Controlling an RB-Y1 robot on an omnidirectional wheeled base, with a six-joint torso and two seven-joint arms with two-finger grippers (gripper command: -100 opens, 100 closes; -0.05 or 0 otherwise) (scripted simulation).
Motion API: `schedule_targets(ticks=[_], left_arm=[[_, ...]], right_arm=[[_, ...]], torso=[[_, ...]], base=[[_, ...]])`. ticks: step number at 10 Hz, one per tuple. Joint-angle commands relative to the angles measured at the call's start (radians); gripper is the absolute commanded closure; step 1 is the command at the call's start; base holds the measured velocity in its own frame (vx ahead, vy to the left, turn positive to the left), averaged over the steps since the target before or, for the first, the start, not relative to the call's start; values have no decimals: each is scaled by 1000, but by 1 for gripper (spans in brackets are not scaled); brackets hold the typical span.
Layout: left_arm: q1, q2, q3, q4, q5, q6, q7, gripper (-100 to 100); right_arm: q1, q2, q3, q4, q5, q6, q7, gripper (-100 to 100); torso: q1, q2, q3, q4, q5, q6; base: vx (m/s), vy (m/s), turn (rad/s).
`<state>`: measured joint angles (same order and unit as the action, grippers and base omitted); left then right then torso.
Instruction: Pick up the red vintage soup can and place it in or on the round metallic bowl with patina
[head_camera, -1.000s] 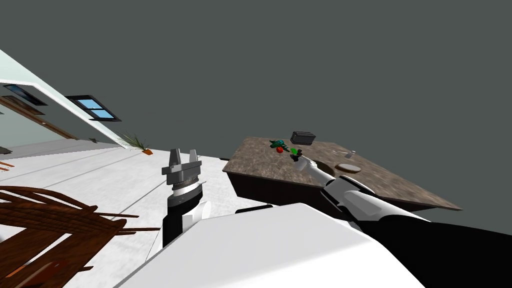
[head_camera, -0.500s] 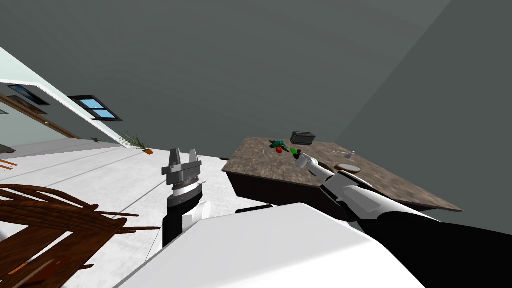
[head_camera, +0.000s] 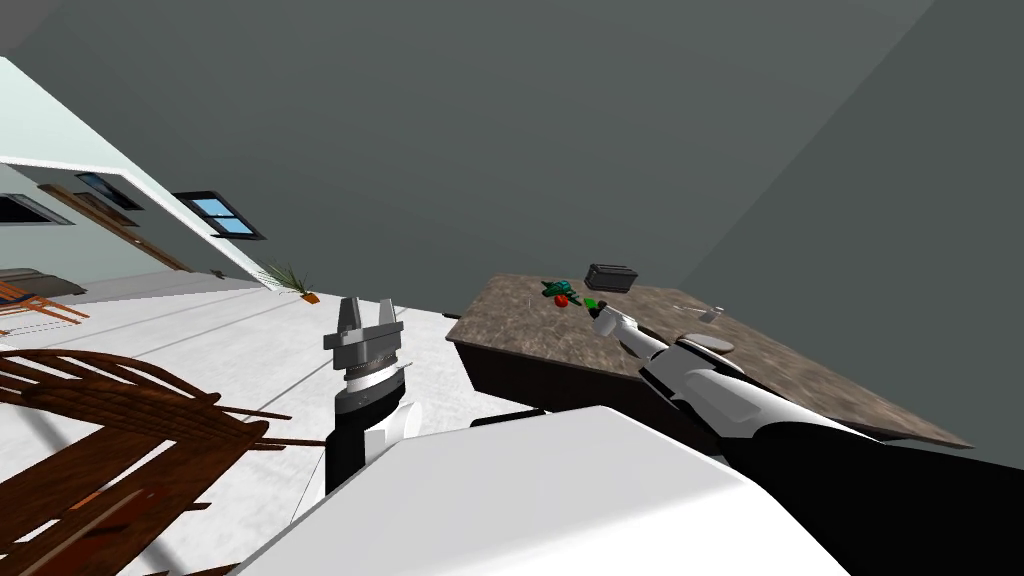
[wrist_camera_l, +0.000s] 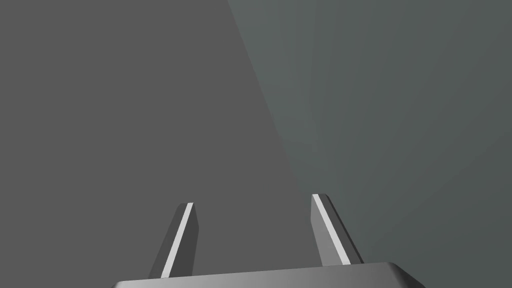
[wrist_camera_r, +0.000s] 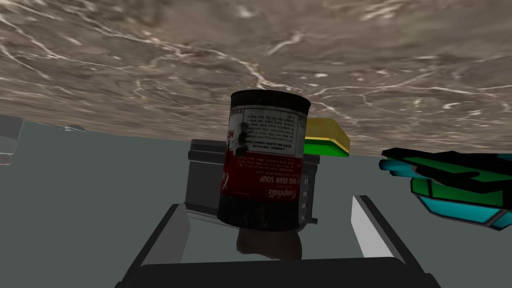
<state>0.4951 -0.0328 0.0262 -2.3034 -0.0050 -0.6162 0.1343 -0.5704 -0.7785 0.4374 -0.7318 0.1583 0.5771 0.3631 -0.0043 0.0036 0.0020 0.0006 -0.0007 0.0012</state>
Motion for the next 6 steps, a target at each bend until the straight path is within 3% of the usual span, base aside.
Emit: schedule_targets(ticks=[1, 6], left_arm=[[0, 0, 0, 0, 0, 0, 0, 0], [0, 0, 0, 0, 0, 0, 0, 0]], right_arm=[[-10, 8, -7, 33, 16, -3, -14, -100], [-24, 24, -29, 103, 56, -3, -52, -100]], torso=[[0, 0, 0, 0, 0, 0], [1, 0, 0, 0, 0, 0]], base=[[-34, -72, 124], [-32, -51, 119]])
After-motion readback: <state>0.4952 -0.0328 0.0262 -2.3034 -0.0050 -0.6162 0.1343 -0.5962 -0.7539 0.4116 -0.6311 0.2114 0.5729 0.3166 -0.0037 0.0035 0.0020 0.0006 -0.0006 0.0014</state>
